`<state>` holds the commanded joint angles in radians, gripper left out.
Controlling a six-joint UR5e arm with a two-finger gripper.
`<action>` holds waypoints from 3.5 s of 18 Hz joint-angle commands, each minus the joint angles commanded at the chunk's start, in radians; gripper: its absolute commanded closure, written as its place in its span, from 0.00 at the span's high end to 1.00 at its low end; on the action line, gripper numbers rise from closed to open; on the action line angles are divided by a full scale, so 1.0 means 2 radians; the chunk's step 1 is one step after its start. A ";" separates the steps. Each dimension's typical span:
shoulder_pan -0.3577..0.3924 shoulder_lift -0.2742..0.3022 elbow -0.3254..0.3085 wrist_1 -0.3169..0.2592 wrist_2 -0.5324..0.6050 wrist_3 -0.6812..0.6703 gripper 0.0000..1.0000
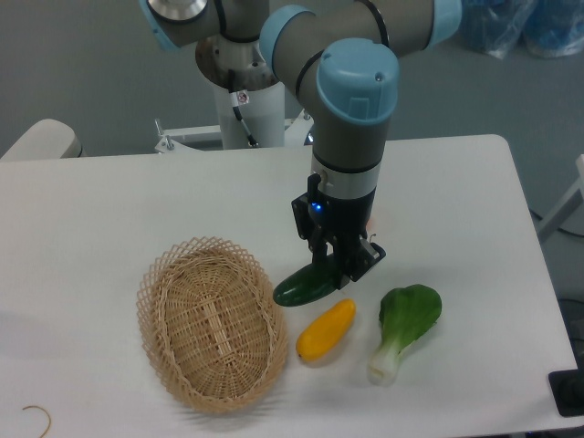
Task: Place the cucumber in the basket
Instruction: 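Close the gripper on the green cucumber and lift it, then carry the held cucumber over the wicker basket and lower it, then open the gripper to release the cucumber into the basket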
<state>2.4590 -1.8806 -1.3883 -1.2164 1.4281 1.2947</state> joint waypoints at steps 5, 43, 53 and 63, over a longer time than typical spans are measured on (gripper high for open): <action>-0.001 -0.005 0.000 0.001 0.001 -0.001 0.24; -0.166 -0.101 -0.083 0.089 0.126 -0.511 0.26; -0.178 -0.114 -0.092 0.091 0.125 -0.504 0.35; -0.165 -0.096 -0.041 0.087 0.170 -0.471 1.00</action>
<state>2.1290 -2.0725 -1.4698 -1.0416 1.7687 0.3528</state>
